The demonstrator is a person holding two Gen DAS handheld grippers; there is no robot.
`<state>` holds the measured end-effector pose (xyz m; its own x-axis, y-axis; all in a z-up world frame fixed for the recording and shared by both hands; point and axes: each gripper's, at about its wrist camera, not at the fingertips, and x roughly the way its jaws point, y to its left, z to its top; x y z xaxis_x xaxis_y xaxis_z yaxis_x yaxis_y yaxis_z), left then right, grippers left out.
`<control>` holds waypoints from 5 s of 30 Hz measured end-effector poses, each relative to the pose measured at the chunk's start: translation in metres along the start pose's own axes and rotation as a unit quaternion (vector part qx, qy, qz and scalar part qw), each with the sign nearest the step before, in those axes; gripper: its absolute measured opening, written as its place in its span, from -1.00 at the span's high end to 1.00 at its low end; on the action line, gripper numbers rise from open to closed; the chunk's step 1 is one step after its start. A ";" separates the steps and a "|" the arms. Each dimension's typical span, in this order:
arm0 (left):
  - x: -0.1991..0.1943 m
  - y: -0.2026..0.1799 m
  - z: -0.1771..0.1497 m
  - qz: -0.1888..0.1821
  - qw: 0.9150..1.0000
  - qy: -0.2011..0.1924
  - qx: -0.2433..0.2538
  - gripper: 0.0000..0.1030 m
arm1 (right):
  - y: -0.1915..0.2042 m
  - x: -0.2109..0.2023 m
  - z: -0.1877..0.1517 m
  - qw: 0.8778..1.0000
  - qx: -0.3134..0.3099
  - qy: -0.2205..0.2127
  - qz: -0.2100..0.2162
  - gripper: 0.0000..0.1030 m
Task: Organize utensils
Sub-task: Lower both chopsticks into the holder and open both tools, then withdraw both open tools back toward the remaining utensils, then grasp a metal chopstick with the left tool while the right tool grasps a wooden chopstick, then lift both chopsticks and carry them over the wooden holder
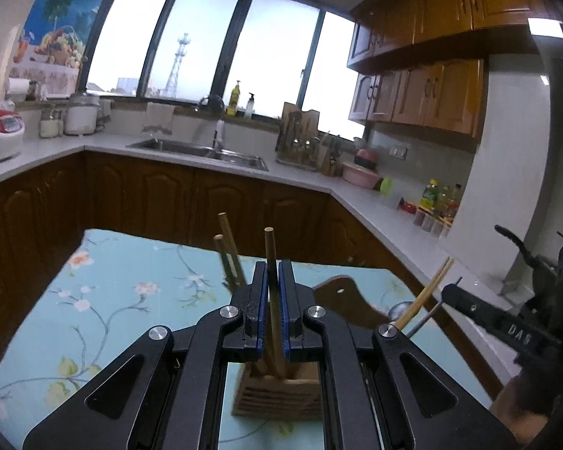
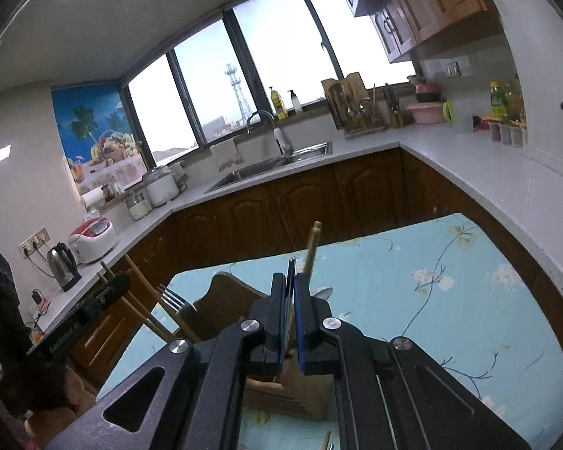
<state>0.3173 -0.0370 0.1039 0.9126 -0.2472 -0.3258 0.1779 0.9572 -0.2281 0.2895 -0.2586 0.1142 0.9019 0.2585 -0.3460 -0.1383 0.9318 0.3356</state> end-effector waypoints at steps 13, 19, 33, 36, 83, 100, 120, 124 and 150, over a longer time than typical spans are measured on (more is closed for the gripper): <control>0.006 0.005 0.007 -0.008 1.000 0.020 -0.011 0.90 | -0.003 0.004 0.005 1.000 0.006 0.012 0.001 0.81; -0.013 -0.004 0.012 -0.005 1.000 0.001 0.005 0.24 | -0.007 -0.012 0.004 1.000 0.023 -0.008 0.010 0.28; -0.076 0.017 -0.006 0.012 0.999 -0.015 -0.044 -0.39 | -0.024 -0.081 -0.011 0.996 0.058 -0.071 0.012 -0.73; -0.085 0.022 -0.022 0.028 0.999 -0.005 -0.043 -0.45 | -0.026 -0.091 -0.025 0.996 0.061 -0.063 0.014 -0.73; -0.070 0.035 -0.160 0.041 0.970 0.233 -0.055 -0.44 | -0.009 -0.051 -0.150 0.988 0.017 0.152 0.011 0.36; -0.014 0.020 -0.165 0.001 0.953 0.301 -0.022 0.18 | -0.018 0.030 -0.157 0.973 0.013 0.229 -0.009 0.56; 0.015 -0.006 -0.171 0.019 0.950 0.304 0.066 0.91 | -0.003 0.057 -0.152 0.967 -0.072 0.243 -0.036 0.79; 0.012 0.001 -0.168 0.007 0.949 0.310 0.047 0.93 | -0.009 0.052 -0.152 0.969 -0.036 0.245 -0.017 0.87; -0.127 -0.005 -0.061 -0.075 0.985 0.153 0.006 0.93 | 0.019 -0.102 -0.072 0.996 -0.004 0.074 0.045 0.89</control>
<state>0.1779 -0.0199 0.0907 0.7231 -0.4171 -0.5506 0.3079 0.9081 -0.2836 0.1655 -0.2489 0.0926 0.8155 0.3757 -0.4403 -0.2199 0.9047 0.3648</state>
